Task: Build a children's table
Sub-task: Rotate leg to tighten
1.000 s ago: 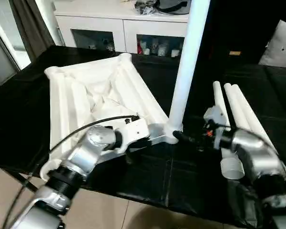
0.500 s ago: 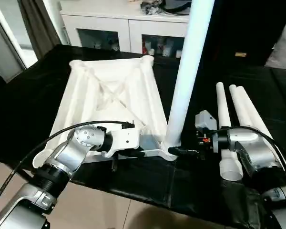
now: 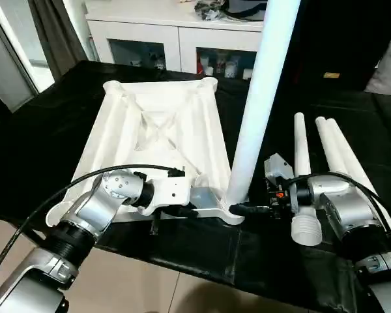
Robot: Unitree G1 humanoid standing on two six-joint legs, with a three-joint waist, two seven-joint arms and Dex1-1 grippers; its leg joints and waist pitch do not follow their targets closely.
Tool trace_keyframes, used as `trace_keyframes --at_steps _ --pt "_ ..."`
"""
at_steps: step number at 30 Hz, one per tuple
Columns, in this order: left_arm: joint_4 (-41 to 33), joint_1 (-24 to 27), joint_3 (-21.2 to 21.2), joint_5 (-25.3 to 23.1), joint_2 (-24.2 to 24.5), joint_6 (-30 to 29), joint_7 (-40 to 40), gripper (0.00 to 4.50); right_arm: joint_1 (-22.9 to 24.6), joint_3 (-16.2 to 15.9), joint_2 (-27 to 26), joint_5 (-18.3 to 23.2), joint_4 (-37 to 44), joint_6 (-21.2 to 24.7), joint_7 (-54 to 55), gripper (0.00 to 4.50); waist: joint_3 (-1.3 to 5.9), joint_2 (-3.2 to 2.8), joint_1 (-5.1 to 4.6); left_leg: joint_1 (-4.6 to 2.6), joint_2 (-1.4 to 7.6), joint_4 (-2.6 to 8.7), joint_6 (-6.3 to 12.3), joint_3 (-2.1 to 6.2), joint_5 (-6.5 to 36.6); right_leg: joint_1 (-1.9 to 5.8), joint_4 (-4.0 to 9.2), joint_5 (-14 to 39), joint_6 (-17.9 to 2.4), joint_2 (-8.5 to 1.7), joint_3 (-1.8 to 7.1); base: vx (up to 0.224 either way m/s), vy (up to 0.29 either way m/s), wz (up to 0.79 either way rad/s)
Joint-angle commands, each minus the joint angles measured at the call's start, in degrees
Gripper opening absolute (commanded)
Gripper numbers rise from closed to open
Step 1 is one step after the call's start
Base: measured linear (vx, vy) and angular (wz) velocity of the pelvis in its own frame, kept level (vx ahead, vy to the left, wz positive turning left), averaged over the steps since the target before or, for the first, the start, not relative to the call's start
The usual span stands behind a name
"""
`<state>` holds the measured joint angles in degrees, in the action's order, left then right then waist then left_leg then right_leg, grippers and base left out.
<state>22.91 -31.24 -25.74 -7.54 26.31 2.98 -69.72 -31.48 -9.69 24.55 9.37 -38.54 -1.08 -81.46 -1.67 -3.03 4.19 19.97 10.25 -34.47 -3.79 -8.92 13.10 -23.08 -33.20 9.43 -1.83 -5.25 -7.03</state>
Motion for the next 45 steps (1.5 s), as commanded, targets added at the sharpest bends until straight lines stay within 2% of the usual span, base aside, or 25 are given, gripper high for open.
trace_keyframes --at_steps 1,6,7,8,9,10,11,13,14,15,16,18,19,21,22,23,25,26,28,29,33,37,38,41,45 --pt "1.9 1.7 -4.2 -2.0 -0.3 0.1 -2.4 0.00 0.6 -1.0 -0.5 0.6 0.8 0.9 -1.4 2.67 3.35 0.56 -0.05 0.49 3.10 3.69 7.80 0.20 3.4 3.73 2.79 10.2 -12.9 -3.73 3.21 0.000 0.000 0.00" --pt "-1.5 3.5 -1.2 0.5 -2.6 -8.1 1.6 0.00 2.6 -0.3 -3.9 0.1 2.6 4.5 6.4 2.61 3.28 0.41 0.01 0.53 3.23 3.83 7.17 0.27 3.3 3.76 2.75 10.1 -12.9 -3.80 3.22 0.000 0.000 0.00" --pt "-3.1 4.0 0.7 1.2 -5.0 -13.0 5.8 0.00 2.4 0.3 -7.0 -1.9 1.3 6.3 15.4 2.61 3.12 0.30 -0.18 0.47 3.13 3.98 6.67 0.18 4.7 3.68 3.14 12.0 -12.5 -3.74 3.20 0.000 0.000 0.00" --pt "-3.1 4.0 0.7 1.2 -5.0 -13.0 5.8 0.00 2.4 0.3 -7.0 -1.9 1.3 6.3 15.4 2.60 2.61 0.48 -0.91 0.59 2.95 4.39 5.12 0.18 6.6 3.69 3.59 15.7 -11.6 -3.68 3.18 0.000 0.000 0.00" --pt "-3.6 4.1 1.4 1.4 -5.9 -14.6 7.2 0.00 2.2 0.5 -8.1 -2.7 0.8 6.9 18.6 2.60 2.30 0.57 -1.48 0.26 2.44 4.45 3.58 0.20 10.5 3.74 4.44 23.8 -8.9 -3.71 2.90 0.000 0.000 0.00" --pt "-4.4 4.1 2.7 1.9 -8.2 -17.2 10.4 0.00 2.4 1.1 -10.9 -3.1 0.6 5.5 23.3 2.59 2.15 0.44 -1.82 0.06 2.37 4.54 2.88 0.29 11.8 3.61 4.75 27.0 -7.9 -3.81 2.85 0.000 0.000 0.00" --pt "-4.6 3.9 3.2 2.1 -9.5 -18.3 12.1 0.00 2.3 1.7 -12.4 -2.7 0.7 6.5 25.3 2.59 1.81 0.38 -2.69 -0.26 2.09 4.49 1.93 0.35 14.7 3.24 5.64 32.8 -5.7 -3.71 2.47 0.000 0.000 0.00" --pt "-4.3 3.2 4.0 2.0 -11.9 -20.1 15.2 0.00 1.7 2.9 -15.0 -2.1 -0.2 8.7 29.7 2.59 1.97 0.65 -3.49 -0.32 1.73 4.34 1.92 0.68 16.4 3.20 6.42 36.5 -3.3 -3.68 2.04 -0.025 0.000 -0.03" --pt "-4.0 2.8 4.4 1.9 -13.3 -21.2 17.0 0.00 1.2 3.6 -16.4 -1.9 -0.9 10.2 32.4 2.59 1.88 0.44 -4.13 -0.56 1.74 4.34 1.80 0.68 16.8 2.77 6.64 36.7 -3.0 -3.51 1.98 0.000 0.000 0.00" --pt "-3.1 1.6 5.4 1.6 -16.6 -24.3 20.9 0.00 -0.1 5.4 -19.6 -2.1 -3.2 12.7 40.8 2.59 1.91 0.42 -4.33 -0.64 1.66 4.24 1.90 0.79 17.3 2.70 6.84 37.1 -2.9 -3.51 1.76 0.000 0.000 0.00" --pt "-3.1 1.5 5.4 1.6 -16.8 -24.5 21.1 0.00 -0.1 5.5 -19.8 -2.1 -3.3 12.8 41.2 2.59 1.74 0.30 -5.13 -0.56 1.53 4.18 1.73 0.82 18.1 2.59 7.04 37.5 -2.6 -3.30 1.41 0.000 0.000 0.00" --pt "-1.8 0.2 6.3 0.8 -20.0 -26.3 25.6 0.00 -1.8 8.8 -22.6 -0.8 -6.6 14.5 50.2 2.59 1.81 0.28 -5.93 -0.65 1.33 4.07 1.91 1.05 19.7 2.46 7.43 38.4 -1.8 -3.34 1.01 0.000 0.000 0.00" --pt "-1.0 -0.4 6.5 0.0 -21.4 -26.4 27.9 0.00 -2.4 9.6 -23.3 -1.0 -8.0 14.2 53.4 2.59 1.83 0.30 -6.34 -0.36 1.36 4.11 2.18 1.23 20.0 2.66 7.53 38.2 -1.5 -3.40 0.77 0.000 0.000 0.00" --pt "0.1 -1.2 7.0 -0.9 -23.2 -26.1 31.6 0.00 -2.5 9.2 -23.7 -2.5 -8.9 12.7 55.7 3.14 1.91 -0.41 -6.54 -1.04 1.45 4.06 2.30 1.32 21.4 2.43 8.02 37.0 -1.7 -3.51 0.42 0.000 0.000 0.00" --pt "0.3 -1.3 7.1 -1.1 -23.6 -25.9 32.4 0.00 -2.4 8.9 -23.7 -2.9 -8.9 12.1 56.0 3.28 2.11 -0.17 -6.80 -0.63 1.76 4.40 2.78 1.53 21.2 2.92 7.68 33.5 -2.8 -3.63 0.54 0.000 0.000 0.00" --pt "0.5 -1.7 7.1 -1.5 -24.6 -25.7 34.0 0.00 -2.0 8.9 -23.9 -3.7 -8.7 10.6 56.9 3.30 2.14 -0.52 -6.94 -0.21 2.10 4.74 3.19 1.64 21.1 3.16 7.26 30.6 -3.8 -3.68 0.72 0.000 0.000 0.00" --pt "0.4 -1.8 7.0 -2.1 -24.9 -26.4 34.7 0.00 -1.5 10.2 -24.2 -3.6 -7.4 9.6 57.4 3.49 2.37 -0.36 -6.95 -0.04 2.21 4.79 3.40 1.67 20.4 3.33 6.98 28.2 -4.9 -3.79 0.84 0.000 0.000 0.00" --pt "0.5 -1.8 6.9 -2.5 -24.7 -26.8 34.9 0.00 -1.1 10.9 -24.0 -3.3 -6.2 8.9 57.2 3.62 2.78 -0.50 -6.62 0.27 2.46 4.79 3.88 1.57 17.3 3.52 6.38 23.1 -6.8 -3.99 1.39 0.000 0.000 0.00" --pt "1.0 -2.0 6.8 -3.1 -24.3 -27.2 35.5 0.00 -0.4 11.2 -23.2 -3.6 -4.3 8.2 57.2 3.74 2.94 -0.36 -6.28 0.67 2.68 4.77 4.82 1.41 13.7 3.74 5.52 17.4 -9.2 -3.95 1.79 0.000 0.000 0.00" --pt "1.8 -2.2 6.9 -3.5 -24.2 -27.1 36.0 0.00 0.2 11.0 -22.3 -3.9 -3.3 7.3 57.6 3.82 3.00 -0.58 -6.03 0.79 2.67 4.65 5.36 1.27 12.1 3.93 5.29 15.5 -9.8 -3.94 1.84 0.000 0.000 0.00" --pt "3.6 -3.0 7.0 -4.3 -23.5 -26.0 37.1 0.00 2.4 9.7 -19.1 -4.6 0.9 7.0 55.9 4.19 3.35 -0.36 -4.78 0.86 2.60 4.17 6.89 0.98 6.8 4.24 4.57 11.1 -11.2 -4.02 2.01 0.000 0.000 0.00" --pt "6.8 -4.6 7.2 -4.8 -22.4 -23.1 38.0 0.00 5.8 12.0 -16.9 -1.9 9.8 8.9 53.8 4.45 3.65 -0.04 -3.90 1.32 2.42 3.48 9.62 0.94 0.8 4.54 3.67 4.9 -11.8 -4.07 2.26 0.000 0.000 0.00" --pt "7.6 -4.9 7.5 -4.5 -22.2 -21.2 38.0 0.27 6.7 12.3 -16.4 -1.6 12.1 9.0 53.5 4.49 3.90 -0.12 -3.47 1.49 2.39 3.15 11.27 0.98 -1.7 4.39 3.21 2.5 -12.0 -4.03 2.23 0.000 0.000 0.00" --pt "6.7 -4.9 9.4 -1.0 -22.3 -21.5 34.3 0.54 8.8 13.2 -15.7 0.3 18.0 10.5 53.0 4.50 3.57 0.03 -3.35 1.51 2.57 3.29 11.84 0.84 -0.7 4.24 3.47 5.2 -11.9 -4.02 2.17 0.000 0.000 0.00" --pt "4.8 -4.1 11.1 0.6 -21.8 -19.4 35.1 0.92 11.8 11.3 -13.9 0.8 24.1 11.7 50.3 4.50 3.30 -0.22 -3.05 1.35 2.78 3.44 10.46 0.78 1.5 3.97 3.92 9.7 -10.8 -3.89 2.18 0.000 0.000 0.00"
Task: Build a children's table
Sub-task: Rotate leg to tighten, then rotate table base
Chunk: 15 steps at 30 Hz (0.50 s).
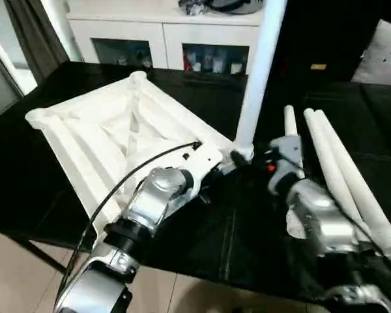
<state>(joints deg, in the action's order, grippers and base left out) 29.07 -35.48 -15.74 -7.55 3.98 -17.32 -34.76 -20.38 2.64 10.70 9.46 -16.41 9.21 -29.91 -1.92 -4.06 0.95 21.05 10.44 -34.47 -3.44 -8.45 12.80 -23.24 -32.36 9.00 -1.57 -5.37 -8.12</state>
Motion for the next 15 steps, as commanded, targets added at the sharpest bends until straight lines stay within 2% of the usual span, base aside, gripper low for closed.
trace_keyframes --at_steps 1,5,6,7,8,10,11,12,13,15 --pt "-1.8 0.4 1.4 0.7 0.8 1.3 0.3 1.01 1.3 -1.4 0.1 1.0 3.4 2.5 -1.8 4.50 3.58 0.77 0.34 0.31 2.63 3.48 10.01 0.36 1.8 4.20 3.01 10.0 -10.9 -3.75 3.31 0.000 0.000 0.00" --pt "-7.7 3.7 2.5 1.0 4.4 -0.3 -0.3 1.01 4.2 -3.2 1.4 2.1 7.7 4.6 -5.1 4.50 3.53 1.14 0.52 0.39 2.71 3.60 9.58 0.31 2.0 4.12 2.90 10.3 -10.7 -3.82 3.38 0.000 0.000 0.00" --pt "-7.7 3.7 2.5 1.0 4.4 -0.3 -0.3 1.01 4.2 -3.2 1.4 2.1 7.7 4.6 -5.1 4.50 3.52 1.01 0.55 0.43 2.77 3.65 9.39 0.38 2.0 4.21 2.79 10.5 -10.7 -3.87 3.41 0.000 0.000 0.00" --pt "-9.8 4.9 2.5 0.9 5.6 -1.2 -1.1 1.01 4.4 -3.3 1.4 2.2 7.9 4.7 -5.3 4.50 3.42 1.26 0.55 0.34 2.69 3.64 9.03 0.19 2.3 3.97 3.06 11.5 -10.2 -3.76 3.43 0.000 0.000 0.00" --pt "-11.4 5.7 2.6 0.9 6.4 -1.7 -1.7 1.01 4.6 -3.5 1.6 2.4 8.1 4.8 -5.4 4.50 3.42 1.08 0.69 0.31 2.72 3.78 8.54 0.25 2.5 4.01 3.01 12.5 -10.0 -3.82 3.44 0.000 0.000 0.00" --pt "-15.9 7.8 3.2 0.7 8.9 -4.4 -2.6 1.01 5.1 -4.0 1.9 2.8 9.1 5.6 -6.0 4.50 3.38 1.01 0.77 0.19 2.93 3.87 7.98 0.28 2.8 3.89 2.90 12.9 -9.9 -3.85 3.52 0.000 0.000 0.00" --pt "-18.7 9.1 3.6 0.3 11.1 -5.5 -3.3 1.01 5.5 -4.5 2.1 3.1 9.7 6.2 -6.8 4.50 3.26 1.17 0.93 0.04 2.94 3.92 7.55 0.17 2.7 3.65 2.85 12.9 -9.9 -3.65 3.63 0.000 0.000 0.00" --pt "-21.6 10.5 4.2 0.3 13.3 -6.7 -4.6 1.01 5.8 -5.2 2.3 3.1 10.5 6.9 -7.4 4.50 3.25 1.32 1.04 0.04 3.02 4.00 7.39 0.23 2.8 3.74 2.73 12.8 -9.9 -3.71 3.67 0.000 0.000 0.00" --pt "-24.7 12.0 4.8 -0.1 16.2 -8.1 -6.1 1.01 6.2 -6.1 2.4 3.0 11.3 8.0 -8.0 4.50 3.18 1.28 1.07 0.15 3.03 4.09 7.10 0.30 2.7 3.77 2.48 12.7 -9.9 -3.73 3.77 0.000 0.000 0.00" --pt "-26.6 13.0 4.9 -0.3 18.0 -8.9 -6.7 1.01 6.4 -6.7 2.5 3.0 12.1 8.7 -8.3 4.50 2.95 1.11 0.96 -0.10 2.75 3.99 6.60 0.02 3.4 3.39 2.70 13.1 -9.8 -3.46 3.93 0.000 0.000 0.00"
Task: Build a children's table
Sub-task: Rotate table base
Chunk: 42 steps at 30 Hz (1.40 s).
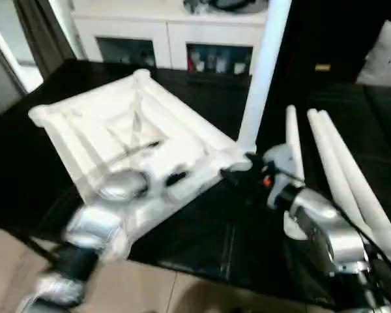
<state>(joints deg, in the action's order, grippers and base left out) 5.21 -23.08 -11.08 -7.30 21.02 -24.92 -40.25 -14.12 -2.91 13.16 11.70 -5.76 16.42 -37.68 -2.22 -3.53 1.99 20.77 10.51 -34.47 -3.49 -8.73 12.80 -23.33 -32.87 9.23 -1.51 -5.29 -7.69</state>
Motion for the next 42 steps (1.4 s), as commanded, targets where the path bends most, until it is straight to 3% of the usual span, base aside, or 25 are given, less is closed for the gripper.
trace_keyframes --at_steps 1,4,7,9,11,16,19,22,23,24,28,31,33,36,37,41,42 --pt "-2.8 0.6 0.2 -0.6 1.0 -1.3 -1.2 0.85 0.2 -1.2 0.1 0.8 1.4 1.5 -0.6 4.50 3.26 0.59 0.09 0.07 2.65 4.08 6.02 0.34 4.1 3.63 3.21 13.8 -9.7 -3.64 3.57 0.000 0.000 0.00" --pt "-8.8 4.2 2.4 -2.8 7.9 -6.6 -2.1 0.66 0.4 -4.6 0.2 -1.6 2.8 5.0 0.2 4.50 2.97 0.70 0.01 0.28 2.66 4.50 4.73 0.44 5.3 3.73 2.93 14.6 -9.5 -3.39 3.76 0.000 0.000 0.00" --pt "-11.3 6.7 3.7 -5.2 13.7 -10.1 -2.0 0.31 -0.1 -7.5 0.5 -4.6 2.4 8.0 1.7 4.50 2.74 0.74 -0.11 -0.22 2.45 4.67 3.05 0.34 8.4 3.39 3.39 18.4 -8.5 -3.33 3.93 0.000 0.000 0.00" --pt "-11.1 7.6 4.6 -6.2 16.1 -11.3 -1.5 0.23 -0.7 -8.3 0.0 -5.8 1.4 9.5 3.0 4.50 2.50 0.70 -0.39 -0.03 2.31 4.88 2.49 0.35 9.0 3.39 3.54 19.2 -8.3 -3.21 4.00 0.000 0.000 0.00" --pt "-10.1 8.1 5.2 -7.4 17.9 -11.6 -1.0 0.11 -1.7 -9.1 -0.8 -7.0 0.2 10.4 4.4 4.50 2.49 0.63 -0.42 -0.53 2.23 4.85 1.60 0.35 10.3 3.12 3.70 20.1 -8.3 -3.23 4.10 0.000 0.000 0.00" --pt "-9.1 8.2 4.5 -10.0 20.0 -13.7 1.5 0.11 -4.0 -10.3 -2.2 -7.8 -1.7 11.9 6.8 4.50 2.62 0.66 -0.13 -0.73 2.33 4.74 1.27 0.30 8.9 3.06 3.06 15.6 -9.8 -3.17 4.38 0.000 0.000 0.00" --pt "-8.6 8.4 3.9 -9.7 19.8 -13.7 1.9 0.11 -5.0 -10.9 -3.1 -8.4 -2.9 11.8 7.4 4.50 2.72 0.79 -0.18 -0.49 2.21 4.64 1.49 0.29 7.6 3.34 2.83 14.1 -10.1 -3.27 4.41 0.000 0.000 0.00" --pt "-8.0 8.6 2.8 -8.8 18.7 -14.1 1.4 0.11 -6.0 -11.6 -4.0 -9.3 -5.0 11.3 7.7 4.50 2.96 0.72 -0.15 -0.36 2.21 4.39 2.03 0.27 5.1 3.46 2.33 10.4 -11.7 -3.27 4.40 0.000 0.000 0.00" --pt "-7.3 8.8 2.0 -9.0 18.4 -14.0 0.9 0.11 -6.6 -12.0 -4.5 -9.9 -6.5 10.9 8.1 4.50 2.94 0.75 -0.23 -0.36 2.15 4.37 2.13 0.22 5.3 3.46 2.37 10.5 -11.9 -3.26 4.37 0.000 0.000 0.00" --pt "-6.6 9.4 0.4 -9.7 18.9 -13.3 -0.1 0.11 -7.6 -12.2 -5.0 -10.6 -8.4 10.4 8.6 4.50 2.99 0.38 -0.18 -0.42 2.14 4.35 2.06 0.28 5.5 3.48 2.33 10.7 -12.0 -3.33 4.36 0.000 0.000 0.00" --pt "-6.0 10.2 -0.9 -8.8 19.0 -12.6 -1.9 0.11 -9.1 -12.3 -5.8 -10.5 -11.7 9.3 9.3 4.50 2.83 0.45 -0.51 -0.52 2.17 4.49 1.41 0.26 8.4 3.47 2.84 13.8 -11.3 -3.39 4.39 0.000 0.000 0.00" --pt "-5.9 10.3 -1.3 -6.7 18.3 -12.2 -3.7 0.11 -10.2 -12.0 -6.5 -10.6 -14.5 7.9 9.6 4.50 2.78 0.41 -0.47 -0.54 2.19 4.61 0.91 0.33 9.6 3.46 2.95 15.2 -11.1 -3.40 4.35 0.000 0.000 0.00" --pt "-7.3 11.2 -4.2 -3.9 19.7 -11.7 -10.6 0.11 -12.2 -11.1 -7.8 -10.7 -19.1 5.6 10.4 4.50 2.78 0.34 -0.50 -0.56 2.21 4.67 0.66 0.42 9.9 3.46 2.92 15.3 -11.3 -3.56 4.38 0.000 0.000 0.00" --pt "-7.5 11.4 -5.6 -2.8 20.3 -10.3 -13.5 0.11 -13.6 -10.8 -8.3 -11.0 -22.0 4.0 11.0 4.50 2.82 0.29 -0.60 -0.68 2.21 4.60 0.68 0.30 9.9 3.38 2.80 14.4 -11.8 -3.47 4.45 0.000 0.000 0.00" --pt "-7.5 11.4 -6.0 -2.1 20.0 -9.6 -14.6 0.11 -14.3 -10.6 -8.5 -11.1 -23.2 3.4 11.3 4.50 2.84 0.49 -0.62 -0.59 2.14 4.56 0.79 0.28 9.3 3.50 2.64 14.0 -12.0 -3.48 4.44 0.000 0.000 0.00" --pt "-7.9 9.9 -6.7 5.0 14.8 -5.6 -20.0 0.11 -17.4 -9.8 -9.0 -11.2 -27.7 0.9 12.3 4.50 2.76 0.81 -0.80 -0.59 2.06 4.45 0.77 0.04 9.3 3.43 2.83 15.4 -12.0 -3.45 4.52 0.000 0.000 0.00" --pt "-7.4 9.1 -6.9 5.7 13.6 -5.4 -20.2 0.11 -17.9 -9.7 -9.0 -11.3 -28.4 0.4 12.3 4.50 2.07 -3.44 -0.52 -1.57 2.68 5.27 -2.48 0.77 16.0 2.35 2.93 18.7 -10.2 -3.30 4.29 0.000 0.000 0.00"
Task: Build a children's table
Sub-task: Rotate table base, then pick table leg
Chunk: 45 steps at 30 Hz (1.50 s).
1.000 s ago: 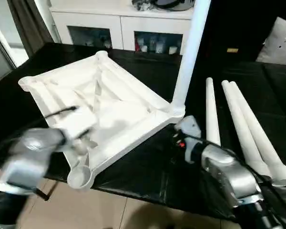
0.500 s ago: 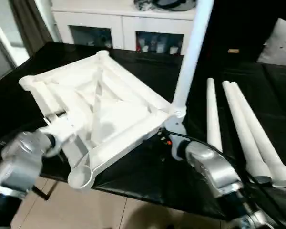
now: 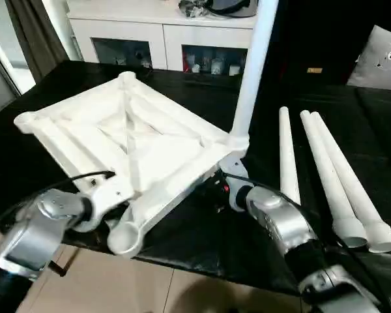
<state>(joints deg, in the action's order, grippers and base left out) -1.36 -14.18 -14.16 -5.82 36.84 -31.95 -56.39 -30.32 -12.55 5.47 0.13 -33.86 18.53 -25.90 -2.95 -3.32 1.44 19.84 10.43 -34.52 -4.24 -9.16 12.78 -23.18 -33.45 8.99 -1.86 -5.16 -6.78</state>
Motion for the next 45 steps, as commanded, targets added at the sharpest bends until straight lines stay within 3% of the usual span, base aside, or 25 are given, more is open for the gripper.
trace_keyframes --at_steps 1,2,3,4,8,9,10,11,13,14,16,17,21,24,27,29,30,32,34,35,36,37,39,41,45 --pt "0.1 -0.8 -4.1 4.4 -3.5 2.0 -4.1 0.11 -2.0 0.0 -1.2 0.0 -0.7 -2.1 0.6 4.50 4.13 3.66 -1.76 0.25 1.90 4.23 0.70 -0.15 12.6 3.45 4.74 15.5 -9.1 -2.65 3.48 0.000 0.000 0.00" --pt "1.4 -2.2 -4.8 4.5 -4.8 2.6 -4.2 0.11 -2.5 0.1 -1.0 -0.2 -1.5 -2.8 0.8 4.50 3.80 1.12 -0.06 0.45 1.94 4.57 0.71 0.68 10.3 3.81 3.36 15.8 -10.8 -3.63 3.64 0.000 0.000 0.00" --pt "2.2 -2.9 -5.2 4.4 -5.6 3.0 -4.3 0.11 -2.8 0.2 -0.9 -0.2 -1.8 -3.0 0.8 4.50 3.72 0.76 -0.22 0.11 2.08 4.37 1.07 0.33 9.9 3.24 3.44 16.0 -11.0 -3.81 3.82 0.000 0.000 0.00" --pt "2.2 -2.9 -5.2 4.4 -5.6 3.0 -4.3 0.11 -2.8 0.2 -0.9 -0.2 -1.8 -3.0 0.8 4.50 3.77 0.69 -0.33 0.67 1.98 4.32 1.74 0.44 7.9 3.73 3.20 15.1 -11.3 -3.73 3.71 0.000 0.000 0.00" --pt "5.4 -5.9 -6.3 4.5 -9.3 5.2 -4.1 0.11 -3.2 0.6 0.0 -0.5 -2.6 -3.8 1.5 4.50 4.03 0.86 -1.03 0.84 2.03 4.02 3.08 0.34 5.3 3.96 2.83 11.2 -12.4 -3.57 3.65 0.000 0.000 0.00" --pt "7.0 -6.8 -6.6 3.7 -10.2 6.5 -2.9 0.11 -3.3 0.6 0.2 -0.8 -2.8 -4.1 1.7 4.50 4.09 0.38 -1.03 0.81 2.03 3.89 3.39 0.38 4.7 3.96 2.64 10.3 -12.8 -3.61 3.60 0.000 0.000 0.00" --pt "9.2 -7.8 -6.4 2.8 -11.5 8.2 -0.9 0.11 -3.4 0.8 0.4 -1.0 -2.8 -4.2 1.8 4.50 3.99 0.61 -1.21 0.91 1.95 3.90 3.71 0.30 4.8 3.90 2.92 10.5 -12.7 -3.43 3.53 0.000 0.000 0.00" --pt "10.1 -8.2 -6.3 2.4 -12.0 8.9 0.0 0.11 -3.5 0.9 0.5 -1.1 -2.8 -4.2 1.9 4.50 4.03 0.55 -1.16 0.61 1.77 3.70 3.77 0.11 5.5 3.76 3.14 11.1 -12.5 -3.28 3.47 0.000 0.000 0.00" --pt "17.4 -11.5 -5.3 -0.3 -15.4 14.8 7.1 0.11 -3.7 1.6 1.2 -1.8 -2.5 -4.3 2.5 4.50 3.90 0.50 -1.15 0.74 1.59 3.70 4.10 0.11 5.8 3.80 3.55 12.2 -11.9 -3.11 3.35 0.000 0.000 0.00" --pt "19.6 -12.5 -5.1 -1.2 -16.1 16.3 9.3 0.11 -3.5 1.8 1.5 -2.0 -1.9 -4.0 2.7 4.50 3.93 0.56 -1.06 0.46 1.60 3.68 3.70 0.07 7.7 3.74 3.92 15.6 -10.6 -3.13 3.25 0.000 0.000 0.00" --pt "21.3 -13.1 -5.7 -2.4 -15.9 18.3 10.4 0.11 -2.8 2.3 1.9 -1.7 -0.4 -3.1 2.9 4.50 3.94 0.51 -0.96 0.74 1.72 3.79 3.46 0.24 7.9 3.96 4.01 17.9 -9.4 -3.40 3.17 0.000 0.000 0.00" --pt "21.6 -13.2 -5.9 -2.5 -15.8 18.7 10.2 0.11 -2.4 2.4 2.2 -1.9 0.3 -3.0 3.1 4.50 3.99 0.60 -1.05 0.96 1.81 3.84 3.44 0.42 7.5 4.06 3.96 17.8 -8.8 -3.38 3.12 0.000 0.000 0.00" --pt "22.1 -13.0 -4.6 -0.9 -16.5 20.5 10.2 0.11 -0.7 3.0 3.1 -1.8 4.5 -2.4 4.1 4.50 4.03 0.44 -0.83 0.66 2.04 3.76 3.59 0.25 6.8 3.66 3.79 15.6 -9.9 -3.36 3.19 0.000 0.000 0.00" --pt "20.6 -12.1 -3.2 1.0 -16.7 21.5 8.9 0.11 0.3 4.5 3.6 -1.3 9.0 -0.7 4.9 4.50 4.17 0.41 -0.74 0.78 2.12 3.81 3.67 0.37 6.4 3.81 3.49 14.4 -10.1 -3.39 3.16 0.000 0.000 0.00" --pt "18.0 -10.1 -0.6 4.2 -17.0 20.9 8.6 0.11 1.6 6.7 3.8 -1.0 14.2 1.9 6.8 4.50 4.22 -0.03 -0.79 0.76 2.23 3.79 3.77 0.41 5.2 3.82 3.09 11.1 -11.0 -3.31 3.24 0.000 0.000 0.00" --pt "17.0 -9.3 0.1 5.3 -17.1 20.7 8.5 0.36 2.0 7.3 3.7 -0.8 15.5 2.6 7.4 4.50 4.28 0.07 -0.86 0.69 2.24 3.80 3.92 0.33 5.2 3.77 2.93 9.8 -11.8 -3.23 3.27 0.000 0.000 0.00" --pt "12.5 -6.8 3.6 9.0 -18.1 18.3 9.8 0.45 3.3 9.5 3.5 -0.6 20.1 6.0 10.0 4.50 4.25 -0.09 -0.80 0.58 2.20 3.80 3.91 0.31 5.5 3.71 2.98 10.0 -11.8 -3.20 3.24 0.000 0.000 0.00" --pt "10.3 -5.7 5.5 10.9 -18.8 16.8 10.7 0.62 4.0 10.3 3.5 -0.6 22.4 8.0 11.3 4.50 4.16 0.05 -0.77 0.67 2.28 3.83 3.80 0.21 5.0 3.91 2.88 9.6 -12.1 -3.25 3.35 0.000 0.000 0.00" --pt "6.3 -4.5 8.1 12.9 -19.5 14.4 12.6 0.87 4.5 11.6 3.4 -2.1 26.8 15.4 14.2 4.50 4.02 0.06 -0.73 0.67 2.17 3.93 3.59 0.24 5.8 3.91 3.14 11.7 -11.6 -3.13 3.19 0.000 0.000 0.00" --pt "6.3 -4.5 8.1 12.9 -19.5 14.4 12.6 0.87 4.5 11.6 3.4 -2.1 26.8 15.4 14.2 4.50 3.93 0.28 -0.81 0.65 2.05 3.96 3.28 0.19 6.4 3.90 3.30 13.5 -10.8 -3.03 3.21 0.000 0.000 0.00" --pt "4.5 -4.2 8.6 13.6 -19.6 13.7 12.9 0.90 4.6 12.3 3.2 -2.4 29.0 19.5 15.0 4.50 3.82 0.24 -0.85 0.59 1.99 4.02 3.11 0.16 6.9 3.79 3.51 14.7 -10.3 -2.99 3.20 0.000 0.000 0.00" --pt "2.5 -3.9 8.8 13.9 -19.2 13.1 12.8 1.03 4.7 12.9 3.3 -2.6 31.3 23.2 15.4 4.50 3.79 0.71 -0.88 0.59 1.93 4.05 2.91 0.13 7.4 3.76 3.78 16.5 -9.3 -2.96 3.21 0.000 0.000 0.00" --pt "-0.5 -3.2 8.9 13.7 -18.4 12.1 13.3 1.28 4.7 14.8 3.1 -3.1 34.8 29.2 16.6 4.50 3.76 0.32 -0.84 0.47 2.06 4.11 2.53 0.25 6.8 3.69 3.60 16.7 -8.6 -2.90 3.32 0.000 0.000 0.00" --pt "-1.1 -3.1 8.9 13.6 -18.2 11.9 13.5 1.38 4.7 15.2 3.0 -3.2 35.5 30.4 17.0 4.50 3.81 0.30 -0.84 0.50 2.00 4.09 2.18 0.31 6.3 3.61 3.55 16.0 -8.1 -2.91 3.30 0.000 0.000 0.00" --pt "-3.9 -1.0 11.1 9.8 -20.9 11.5 22.2 1.71 7.7 15.3 3.0 -3.2 42.3 33.2 17.8 4.50 3.88 0.42 -1.11 0.71 1.95 3.95 2.11 0.21 5.1 3.83 3.38 13.4 -8.0 -2.75 3.32 0.000 0.000 0.00"
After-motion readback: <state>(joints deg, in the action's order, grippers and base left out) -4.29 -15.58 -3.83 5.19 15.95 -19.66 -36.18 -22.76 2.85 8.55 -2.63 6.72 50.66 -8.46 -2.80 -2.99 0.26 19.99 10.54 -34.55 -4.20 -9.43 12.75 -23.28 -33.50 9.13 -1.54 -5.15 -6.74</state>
